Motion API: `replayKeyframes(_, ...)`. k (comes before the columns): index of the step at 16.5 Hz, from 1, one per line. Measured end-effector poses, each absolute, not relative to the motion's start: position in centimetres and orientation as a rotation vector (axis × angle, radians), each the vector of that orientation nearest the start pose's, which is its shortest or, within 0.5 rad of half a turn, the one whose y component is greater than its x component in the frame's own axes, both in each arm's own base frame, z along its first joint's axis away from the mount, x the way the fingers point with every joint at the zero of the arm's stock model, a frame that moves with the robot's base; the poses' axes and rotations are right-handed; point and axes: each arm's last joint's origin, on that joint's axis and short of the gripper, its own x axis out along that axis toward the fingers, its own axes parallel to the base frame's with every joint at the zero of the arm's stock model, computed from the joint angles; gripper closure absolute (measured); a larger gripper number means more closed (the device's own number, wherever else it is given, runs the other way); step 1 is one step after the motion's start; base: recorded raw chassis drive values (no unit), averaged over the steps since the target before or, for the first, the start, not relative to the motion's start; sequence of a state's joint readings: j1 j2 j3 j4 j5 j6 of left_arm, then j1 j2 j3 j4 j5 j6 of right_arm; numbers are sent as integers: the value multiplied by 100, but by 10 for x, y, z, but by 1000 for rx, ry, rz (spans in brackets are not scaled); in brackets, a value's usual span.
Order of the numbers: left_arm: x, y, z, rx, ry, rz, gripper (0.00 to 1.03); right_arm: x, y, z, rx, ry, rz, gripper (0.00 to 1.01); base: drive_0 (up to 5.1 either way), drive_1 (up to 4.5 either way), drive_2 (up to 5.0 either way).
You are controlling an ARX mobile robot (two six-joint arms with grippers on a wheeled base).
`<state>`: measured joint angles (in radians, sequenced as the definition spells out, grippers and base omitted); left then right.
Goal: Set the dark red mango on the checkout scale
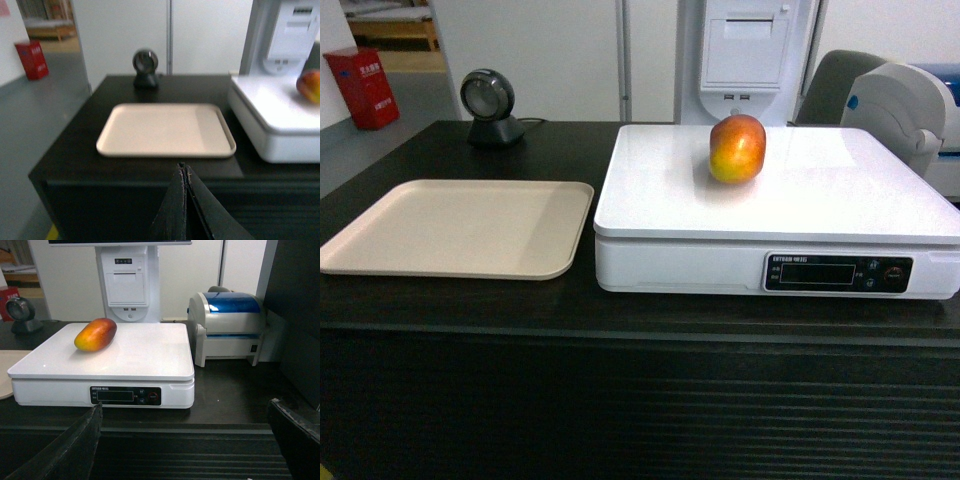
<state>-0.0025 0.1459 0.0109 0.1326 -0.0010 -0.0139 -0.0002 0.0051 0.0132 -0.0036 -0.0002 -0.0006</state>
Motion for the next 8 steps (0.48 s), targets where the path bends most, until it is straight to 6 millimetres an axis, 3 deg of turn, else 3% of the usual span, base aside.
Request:
replayKeyframes(2,98,0,168,-14,-14,-4,101,97,0,167,-1,-5,0,3,0,0,0)
replayKeyframes(8,98,0,166,-14,3,-2,101,97,0,167,-1,-5,0,3,0,0,0)
